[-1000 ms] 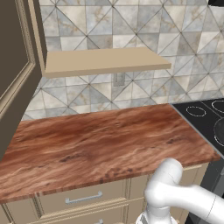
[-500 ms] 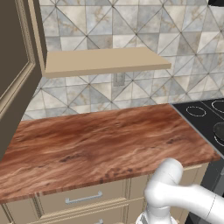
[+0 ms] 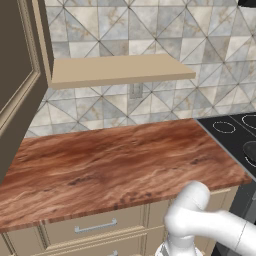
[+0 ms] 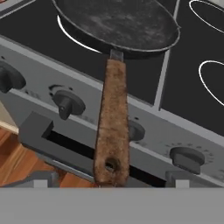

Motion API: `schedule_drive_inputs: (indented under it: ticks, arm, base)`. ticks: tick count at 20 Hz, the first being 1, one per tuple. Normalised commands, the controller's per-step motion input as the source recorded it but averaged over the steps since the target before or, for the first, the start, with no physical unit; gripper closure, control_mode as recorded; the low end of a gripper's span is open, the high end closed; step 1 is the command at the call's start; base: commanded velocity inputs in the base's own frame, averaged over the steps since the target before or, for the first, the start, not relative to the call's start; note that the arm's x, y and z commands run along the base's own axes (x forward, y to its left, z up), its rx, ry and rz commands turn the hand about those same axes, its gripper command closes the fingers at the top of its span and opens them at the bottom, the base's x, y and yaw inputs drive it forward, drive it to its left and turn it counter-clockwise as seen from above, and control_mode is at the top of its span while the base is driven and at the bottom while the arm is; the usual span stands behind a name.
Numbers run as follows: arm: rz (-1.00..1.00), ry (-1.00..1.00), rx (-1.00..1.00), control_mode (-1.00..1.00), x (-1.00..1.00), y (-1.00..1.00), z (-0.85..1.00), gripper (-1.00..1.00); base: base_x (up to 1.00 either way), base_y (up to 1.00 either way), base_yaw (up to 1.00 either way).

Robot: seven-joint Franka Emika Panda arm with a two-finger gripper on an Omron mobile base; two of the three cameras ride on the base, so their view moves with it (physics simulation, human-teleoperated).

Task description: Pick the pan from the cabinet and place it on the stove. Then turn on the stove burner for the pan.

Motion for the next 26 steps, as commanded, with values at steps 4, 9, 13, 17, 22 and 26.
schedule_drive_inputs:
  ticks: [4,9,13,17,22,26]
  arm:
    - [0.00,0.00,-0.07,-1.00,-0.38,0.00,0.42,-1.00]
    - [0.00,0.00,-0.07,-1.00,-0.42,0.29,0.44,-1.00]
    - [0.00,0.00,-0.09,-1.00,-0.39,0.64,0.43,-1.00]
    - [0.00,0.00,-0.09,-1.00,-0.44,0.69,0.41,-1.00]
    - [-0.01,-0.01,-0.11,-1.00,-0.37,0.69,0.38,-1.00]
    - [-0.04,-0.05,-0.13,-1.00,-0.25,0.47,0.27,-1.00]
  base:
    - [0.00,0.00,0.00]
    - [0.00,0.00,0.00]
    - [0.00,0.00,0.00]
    - [0.00,0.00,0.00]
    - [0.00,0.00,0.00]
    - [0.00,0.00,0.00]
